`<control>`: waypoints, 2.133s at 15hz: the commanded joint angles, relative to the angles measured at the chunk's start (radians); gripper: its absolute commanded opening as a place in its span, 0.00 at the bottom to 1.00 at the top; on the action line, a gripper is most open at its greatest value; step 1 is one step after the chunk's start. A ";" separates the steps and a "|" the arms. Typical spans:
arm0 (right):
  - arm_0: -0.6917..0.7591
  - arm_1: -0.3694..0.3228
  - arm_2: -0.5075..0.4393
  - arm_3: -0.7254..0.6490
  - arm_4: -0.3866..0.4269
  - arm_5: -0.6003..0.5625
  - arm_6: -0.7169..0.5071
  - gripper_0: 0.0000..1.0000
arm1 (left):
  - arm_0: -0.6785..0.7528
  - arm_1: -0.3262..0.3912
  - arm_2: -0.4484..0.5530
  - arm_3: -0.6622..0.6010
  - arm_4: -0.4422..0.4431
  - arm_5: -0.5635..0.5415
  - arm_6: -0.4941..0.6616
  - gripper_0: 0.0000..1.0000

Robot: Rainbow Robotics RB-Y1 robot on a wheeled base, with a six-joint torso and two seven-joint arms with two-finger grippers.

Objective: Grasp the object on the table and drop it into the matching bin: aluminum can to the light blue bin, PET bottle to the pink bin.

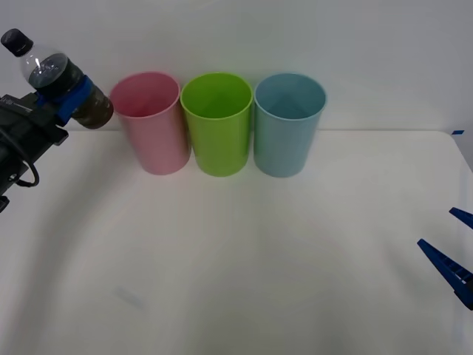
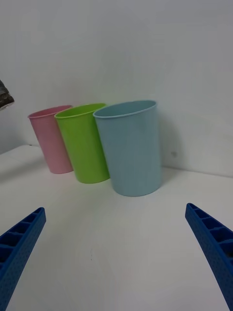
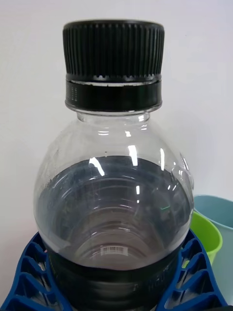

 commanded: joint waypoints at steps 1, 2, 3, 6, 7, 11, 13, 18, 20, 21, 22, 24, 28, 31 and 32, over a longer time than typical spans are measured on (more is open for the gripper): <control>0.000 0.000 0.000 0.000 0.000 0.000 0.000 1.00 | -0.071 0.000 -0.049 0.046 -0.035 0.056 0.019 0.00; 0.000 0.000 0.000 0.000 0.000 0.000 0.000 1.00 | -0.100 -0.002 -0.052 0.075 -0.046 0.056 0.019 0.00; 0.000 0.000 0.000 0.000 0.000 0.000 0.000 1.00 | -0.127 -0.003 -0.058 0.103 -0.061 0.055 0.021 0.00; 0.000 0.000 0.000 0.000 0.000 0.000 0.000 1.00 | -0.221 -0.006 -0.086 0.198 -0.087 0.053 0.024 0.00; 0.000 0.000 0.000 0.000 0.000 0.000 0.000 1.00 | -0.247 -0.008 -0.092 0.225 -0.100 0.053 0.024 0.00; 0.000 0.000 0.000 0.000 0.000 0.000 0.000 1.00 | -0.341 -0.039 -0.100 0.310 -0.169 0.055 0.029 0.00; 0.000 0.000 0.000 0.000 0.000 0.000 0.000 1.00 | -0.377 -0.052 -0.100 0.339 -0.202 0.055 0.032 0.00; 0.000 0.000 0.000 0.000 0.000 0.000 0.000 1.00 | -0.431 -0.100 -0.097 0.380 -0.276 0.076 0.036 0.00; 0.000 0.000 0.000 0.000 0.000 0.000 0.000 1.00 | -0.451 -0.106 -0.098 0.408 -0.293 0.078 0.033 0.00; 0.000 0.000 0.000 0.000 0.000 0.000 0.000 1.00 | -0.456 -0.108 -0.098 0.409 -0.299 0.078 0.035 0.00; 0.000 0.000 0.000 0.000 0.000 0.000 0.000 1.00 | -0.456 -0.108 -0.098 0.409 -0.302 0.078 0.033 0.00; 0.000 0.000 0.000 0.000 0.000 0.000 0.000 1.00 | -0.456 -0.108 -0.098 0.409 -0.305 0.082 0.033 0.01; 0.000 0.000 0.000 0.000 0.000 0.000 0.000 1.00 | -0.456 -0.108 -0.098 0.409 -0.299 0.090 0.035 1.00; 0.000 0.000 0.000 0.000 0.000 0.000 0.000 1.00 | -0.456 -0.108 -0.098 0.409 -0.294 0.092 0.041 1.00; 0.000 0.000 0.000 0.000 0.000 0.000 0.000 1.00 | -0.456 -0.108 -0.098 0.409 -0.291 0.092 0.044 1.00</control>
